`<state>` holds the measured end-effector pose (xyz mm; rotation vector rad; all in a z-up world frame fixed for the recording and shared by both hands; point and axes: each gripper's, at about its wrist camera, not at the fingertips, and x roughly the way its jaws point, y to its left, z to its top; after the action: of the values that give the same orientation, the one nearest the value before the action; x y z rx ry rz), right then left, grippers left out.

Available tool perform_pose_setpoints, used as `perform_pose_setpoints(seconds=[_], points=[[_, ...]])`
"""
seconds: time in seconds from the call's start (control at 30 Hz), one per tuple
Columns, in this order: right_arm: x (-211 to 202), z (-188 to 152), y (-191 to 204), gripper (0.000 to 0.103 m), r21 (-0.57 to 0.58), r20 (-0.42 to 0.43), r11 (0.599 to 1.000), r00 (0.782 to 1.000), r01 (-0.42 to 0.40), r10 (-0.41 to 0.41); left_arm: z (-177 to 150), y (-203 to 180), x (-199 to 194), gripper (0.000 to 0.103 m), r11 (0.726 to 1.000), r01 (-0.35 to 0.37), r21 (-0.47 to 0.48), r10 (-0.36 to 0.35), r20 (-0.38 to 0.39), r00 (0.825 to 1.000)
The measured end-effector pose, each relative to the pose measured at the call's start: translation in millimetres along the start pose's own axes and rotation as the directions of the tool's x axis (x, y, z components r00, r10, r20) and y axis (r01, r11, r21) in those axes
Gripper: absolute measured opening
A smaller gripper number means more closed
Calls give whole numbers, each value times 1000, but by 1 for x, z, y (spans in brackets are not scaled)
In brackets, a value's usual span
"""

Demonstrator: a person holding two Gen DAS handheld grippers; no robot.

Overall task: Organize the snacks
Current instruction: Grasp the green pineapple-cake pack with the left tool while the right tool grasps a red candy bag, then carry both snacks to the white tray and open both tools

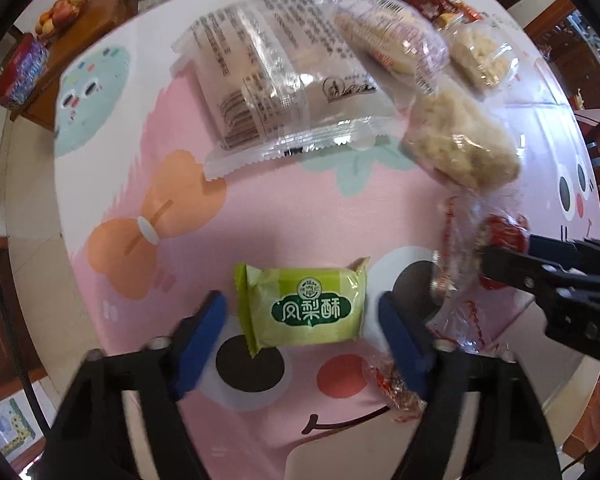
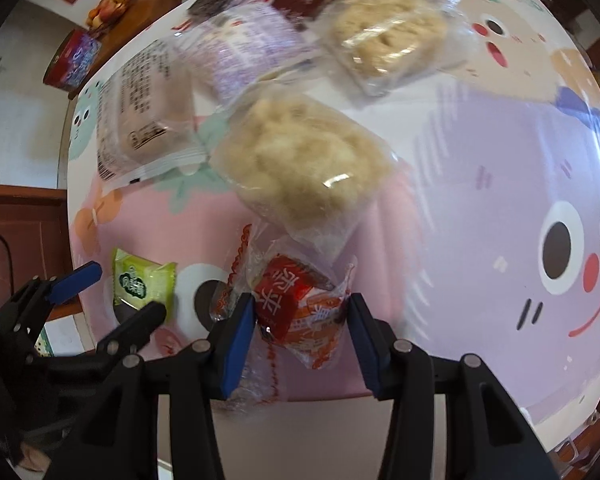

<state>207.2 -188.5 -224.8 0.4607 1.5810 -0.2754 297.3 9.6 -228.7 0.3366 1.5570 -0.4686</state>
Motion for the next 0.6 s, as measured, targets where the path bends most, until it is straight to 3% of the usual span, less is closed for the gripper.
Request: perform_pose_setpoints(seconds=[0.3, 0.6], points=[[-9, -11, -11, 46, -3, 14, 1000, 1000, -20, 21, -1, -2, -6, 49, 1000, -5, -14, 5, 21, 1000], [-37, -17, -1, 46, -40, 78, 997, 994, -68, 71, -17, -1, -52, 48, 997, -4, -79, 16, 152, 988]])
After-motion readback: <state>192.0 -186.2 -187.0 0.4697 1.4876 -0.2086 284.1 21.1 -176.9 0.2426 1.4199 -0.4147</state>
